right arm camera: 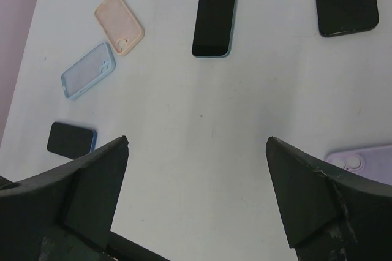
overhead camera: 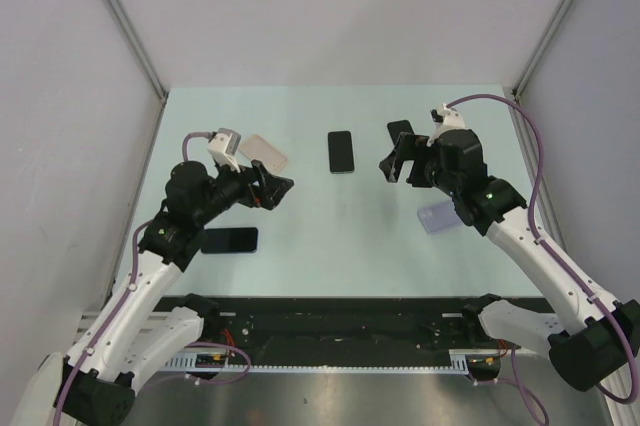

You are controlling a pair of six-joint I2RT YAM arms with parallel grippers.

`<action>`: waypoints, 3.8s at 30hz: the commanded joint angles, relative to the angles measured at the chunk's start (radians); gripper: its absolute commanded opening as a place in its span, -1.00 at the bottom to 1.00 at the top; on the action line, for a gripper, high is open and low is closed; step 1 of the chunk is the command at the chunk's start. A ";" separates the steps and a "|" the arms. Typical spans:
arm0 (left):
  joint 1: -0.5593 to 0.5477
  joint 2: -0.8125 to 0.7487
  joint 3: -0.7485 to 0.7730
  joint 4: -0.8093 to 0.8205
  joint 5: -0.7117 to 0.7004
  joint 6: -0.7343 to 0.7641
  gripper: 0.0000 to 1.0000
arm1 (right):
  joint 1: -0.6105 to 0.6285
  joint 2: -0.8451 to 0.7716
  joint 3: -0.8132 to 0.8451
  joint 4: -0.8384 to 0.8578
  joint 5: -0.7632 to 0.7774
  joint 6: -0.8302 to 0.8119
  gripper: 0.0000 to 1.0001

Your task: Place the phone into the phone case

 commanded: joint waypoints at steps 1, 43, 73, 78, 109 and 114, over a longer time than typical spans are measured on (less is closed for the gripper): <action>0.005 -0.019 -0.003 0.027 -0.013 0.011 1.00 | -0.004 -0.014 0.004 0.020 0.031 0.019 0.99; 0.306 0.708 0.383 -0.803 -0.610 -0.946 0.91 | -0.023 0.064 -0.039 0.000 -0.055 -0.013 1.00; -0.027 0.542 0.064 -0.650 -0.670 -0.827 0.99 | -0.023 0.017 -0.069 -0.038 -0.091 -0.012 0.99; -0.042 0.519 -0.035 -0.529 -0.593 -0.816 1.00 | -0.027 -0.003 -0.069 -0.055 -0.075 -0.018 0.99; -0.117 0.685 0.327 -0.372 -0.605 0.070 0.99 | -0.052 -0.075 -0.088 -0.118 -0.049 -0.024 0.99; -0.094 0.566 0.186 -0.305 -0.679 0.353 0.96 | -0.050 -0.091 -0.114 -0.112 -0.058 -0.016 0.99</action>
